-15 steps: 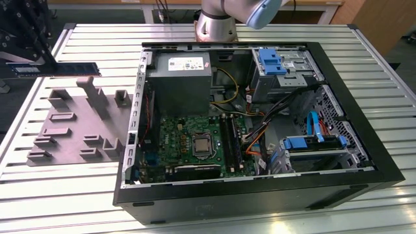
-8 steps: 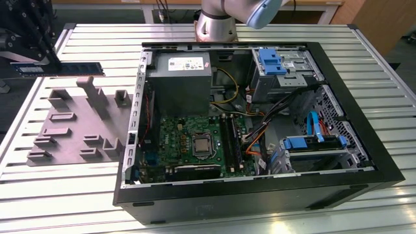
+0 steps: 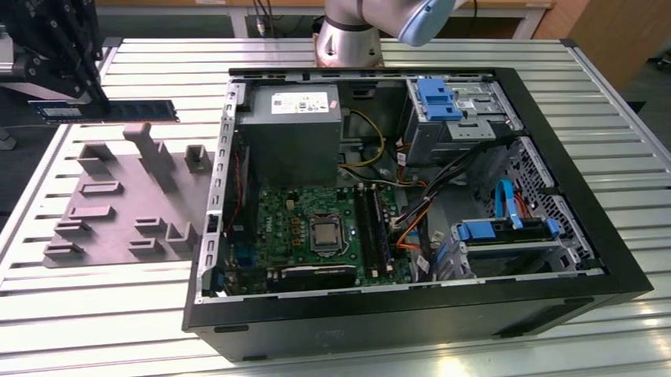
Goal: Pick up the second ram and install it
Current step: 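Pick up the second ram and move it above second insertion slot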
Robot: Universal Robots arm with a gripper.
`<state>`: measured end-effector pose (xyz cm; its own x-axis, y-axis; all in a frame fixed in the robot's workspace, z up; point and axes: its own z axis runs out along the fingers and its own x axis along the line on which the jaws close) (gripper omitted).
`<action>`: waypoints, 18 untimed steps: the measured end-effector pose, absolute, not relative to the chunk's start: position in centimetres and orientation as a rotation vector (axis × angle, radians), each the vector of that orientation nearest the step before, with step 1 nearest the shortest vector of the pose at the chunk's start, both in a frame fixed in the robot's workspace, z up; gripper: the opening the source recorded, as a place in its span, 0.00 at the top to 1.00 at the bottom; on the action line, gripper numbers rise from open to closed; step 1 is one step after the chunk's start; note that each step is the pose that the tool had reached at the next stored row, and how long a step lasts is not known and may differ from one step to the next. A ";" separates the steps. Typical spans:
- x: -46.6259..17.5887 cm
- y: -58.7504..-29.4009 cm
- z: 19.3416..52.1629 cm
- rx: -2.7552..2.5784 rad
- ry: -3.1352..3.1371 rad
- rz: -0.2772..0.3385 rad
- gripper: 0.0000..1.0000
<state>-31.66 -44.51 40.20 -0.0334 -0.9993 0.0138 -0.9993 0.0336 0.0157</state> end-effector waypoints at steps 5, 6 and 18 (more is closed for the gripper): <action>-31.0 -44.5 40.2 2.169 -2.243 -0.003 0.86; -30.9 -44.5 40.2 2.169 -2.243 -0.003 0.86; -29.2 -44.5 40.2 2.169 -2.243 -0.003 0.86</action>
